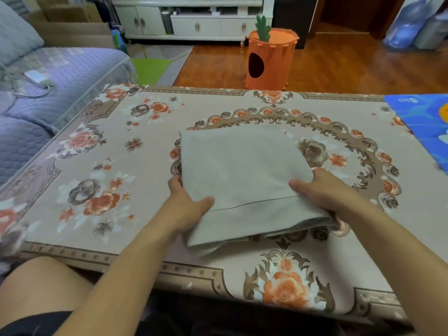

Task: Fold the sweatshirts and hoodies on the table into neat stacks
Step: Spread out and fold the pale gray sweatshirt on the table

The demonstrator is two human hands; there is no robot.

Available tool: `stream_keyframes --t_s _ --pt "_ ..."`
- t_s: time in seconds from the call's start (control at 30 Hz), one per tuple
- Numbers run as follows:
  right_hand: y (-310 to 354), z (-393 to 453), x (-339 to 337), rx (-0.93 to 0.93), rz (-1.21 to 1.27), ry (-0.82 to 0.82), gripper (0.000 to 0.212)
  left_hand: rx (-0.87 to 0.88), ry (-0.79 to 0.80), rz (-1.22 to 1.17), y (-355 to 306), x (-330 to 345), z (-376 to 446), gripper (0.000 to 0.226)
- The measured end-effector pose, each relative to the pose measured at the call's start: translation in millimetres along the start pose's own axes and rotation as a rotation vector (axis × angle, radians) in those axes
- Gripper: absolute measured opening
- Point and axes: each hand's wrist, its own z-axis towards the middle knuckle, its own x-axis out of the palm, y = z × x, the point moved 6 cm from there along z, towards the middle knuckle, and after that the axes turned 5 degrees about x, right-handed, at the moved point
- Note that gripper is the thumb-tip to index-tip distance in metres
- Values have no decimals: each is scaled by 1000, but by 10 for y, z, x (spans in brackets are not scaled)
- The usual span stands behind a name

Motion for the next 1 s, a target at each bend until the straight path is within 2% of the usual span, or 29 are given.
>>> stream_keyframes --t_s 0.1,0.23,0.27,0.4,0.47,0.57,0.6,0.63,0.7,0.8,0.9,1.0 --pt "71 108 -130 11 -103 36 54 -83 -5 -128 39 -184 162 84" --pt "181 458 -60 69 24 93 87 -158 36 -195 -31 -236 495 48" --pt "205 604 -33 92 18 123 85 -169 67 -155 -53 -219 624 43" --pt "348 818 -83 100 -73 299 55 -165 199 44 -109 -230 894 39" --pt "413 904 -61 109 -131 392 57 -174 244 77 -131 -178 992 40" --pt "423 971 11 166 -67 361 83 -196 120 75 -149 -133 1016 57" --pt "403 947 33 177 -2 335 81 -192 55 82 -163 -119 964 53" --pt "375 889 24 203 80 300 68 -205 -7 81 -169 -99 879 44" --pt "280 703 51 314 249 333 46 -339 -49 -65 -177 -27 651 32" --pt "210 409 -19 476 477 452 45 -596 56 -531 -372 185 411 41" --pt "160 218 -499 456 546 376 44 -629 170 -617 -840 435 305 50" --pt "-187 38 -1325 430 545 243 42 -588 320 -609 -1481 985 110 51"
